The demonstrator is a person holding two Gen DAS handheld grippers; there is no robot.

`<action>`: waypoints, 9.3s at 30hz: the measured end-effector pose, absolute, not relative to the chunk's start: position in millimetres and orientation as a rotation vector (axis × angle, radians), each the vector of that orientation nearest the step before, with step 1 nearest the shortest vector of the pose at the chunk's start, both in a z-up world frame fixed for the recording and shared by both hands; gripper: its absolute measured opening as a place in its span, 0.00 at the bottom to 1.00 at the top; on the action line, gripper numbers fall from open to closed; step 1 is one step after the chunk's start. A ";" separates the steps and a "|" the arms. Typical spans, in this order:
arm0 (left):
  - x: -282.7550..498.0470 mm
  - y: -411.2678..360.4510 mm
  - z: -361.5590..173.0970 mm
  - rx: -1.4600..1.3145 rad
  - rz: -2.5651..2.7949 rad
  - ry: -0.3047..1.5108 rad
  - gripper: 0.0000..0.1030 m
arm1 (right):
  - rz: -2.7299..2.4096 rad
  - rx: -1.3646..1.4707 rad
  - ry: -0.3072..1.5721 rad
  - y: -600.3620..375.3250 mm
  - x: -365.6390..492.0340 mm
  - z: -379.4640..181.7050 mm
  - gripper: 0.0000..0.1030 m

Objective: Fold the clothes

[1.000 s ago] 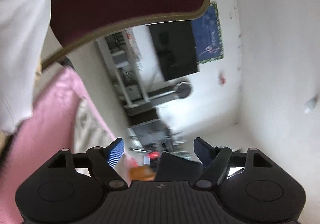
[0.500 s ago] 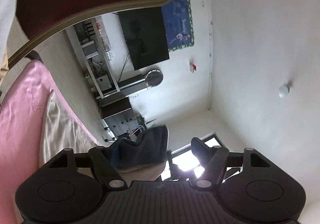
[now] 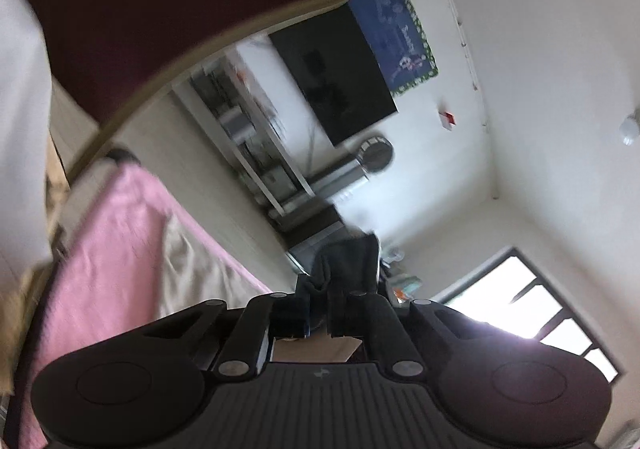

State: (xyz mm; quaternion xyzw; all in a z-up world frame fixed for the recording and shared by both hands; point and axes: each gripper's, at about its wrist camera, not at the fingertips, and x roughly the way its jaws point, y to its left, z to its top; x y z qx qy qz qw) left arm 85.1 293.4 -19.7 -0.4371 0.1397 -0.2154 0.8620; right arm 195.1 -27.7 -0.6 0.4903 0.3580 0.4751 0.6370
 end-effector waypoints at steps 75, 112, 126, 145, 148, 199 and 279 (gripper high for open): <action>127.8 182.7 -115.7 -0.267 0.361 0.903 0.19 | 0.060 0.818 1.013 -305.4 152.7 -128.1 0.07; 22.0 135.6 -77.7 -0.048 0.370 0.953 0.20 | -0.052 0.705 1.066 -336.1 60.9 -105.4 0.17; 28.0 71.1 -107.7 0.196 0.104 1.016 0.26 | 0.362 0.306 1.147 -228.5 68.3 -111.4 0.15; 92.3 119.5 -12.2 -0.132 0.045 0.729 0.28 | 0.371 0.555 0.781 -272.9 119.0 23.7 0.28; 132.8 120.1 -22.1 -0.154 0.044 0.740 0.28 | 0.361 0.536 0.775 -271.1 159.9 16.9 0.35; 308.4 117.1 -93.1 -0.189 0.137 0.716 0.10 | 0.085 0.701 0.699 -308.0 336.8 -117.1 0.14; 76.2 117.8 -104.4 -0.017 0.269 0.984 0.35 | 0.027 0.833 1.057 -341.2 140.4 -134.8 0.02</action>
